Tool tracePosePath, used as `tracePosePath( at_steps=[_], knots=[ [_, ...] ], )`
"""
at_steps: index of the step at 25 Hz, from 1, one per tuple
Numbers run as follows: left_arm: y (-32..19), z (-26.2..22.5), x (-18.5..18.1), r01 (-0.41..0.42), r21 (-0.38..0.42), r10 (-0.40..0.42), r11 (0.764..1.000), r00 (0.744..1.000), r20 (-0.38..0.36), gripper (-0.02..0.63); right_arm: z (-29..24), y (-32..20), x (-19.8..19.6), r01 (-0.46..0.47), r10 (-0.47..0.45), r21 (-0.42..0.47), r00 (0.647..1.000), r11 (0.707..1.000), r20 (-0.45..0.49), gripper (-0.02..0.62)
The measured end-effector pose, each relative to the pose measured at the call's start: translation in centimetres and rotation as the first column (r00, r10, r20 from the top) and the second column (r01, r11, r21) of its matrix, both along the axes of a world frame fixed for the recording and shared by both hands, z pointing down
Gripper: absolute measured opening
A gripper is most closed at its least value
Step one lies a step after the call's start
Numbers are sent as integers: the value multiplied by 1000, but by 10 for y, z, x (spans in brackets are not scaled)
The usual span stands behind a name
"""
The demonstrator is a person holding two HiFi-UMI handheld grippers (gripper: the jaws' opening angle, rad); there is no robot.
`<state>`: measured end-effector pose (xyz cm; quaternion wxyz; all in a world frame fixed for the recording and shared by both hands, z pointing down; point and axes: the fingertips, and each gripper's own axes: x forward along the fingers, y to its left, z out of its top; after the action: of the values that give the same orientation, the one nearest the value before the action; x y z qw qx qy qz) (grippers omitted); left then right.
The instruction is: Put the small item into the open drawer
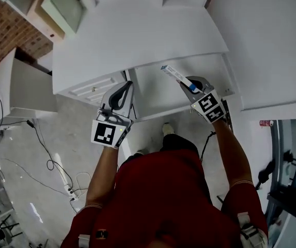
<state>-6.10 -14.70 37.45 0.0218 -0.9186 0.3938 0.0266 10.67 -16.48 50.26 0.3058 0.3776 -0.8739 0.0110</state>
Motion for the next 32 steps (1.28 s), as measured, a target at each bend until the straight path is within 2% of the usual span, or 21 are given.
tracePosePath(
  at_steps=[7,11,22,26,32],
  knots=[
    [-36,20,36,139,-47,-138,989,990,38,-2,83,-52,26,120,-134,-128,986,984,-103,66],
    [-45,25,50,195,-54,-191,979,979,70,-2,118,-76,36,137,-162,-182,979,974,-126,66],
    [-60,46,56,215,-111,-200,970,971,127,-2,177,-106,31,147,-186,-254,973,956,-136,66],
    [-61,51,52,200,-135,-180,970,973,145,-2,192,-111,29,104,-149,-284,979,953,-140,67],
    [-61,54,37,204,-150,-181,967,972,152,-2,206,-116,25,103,-153,-306,978,946,-144,75]
  ],
)
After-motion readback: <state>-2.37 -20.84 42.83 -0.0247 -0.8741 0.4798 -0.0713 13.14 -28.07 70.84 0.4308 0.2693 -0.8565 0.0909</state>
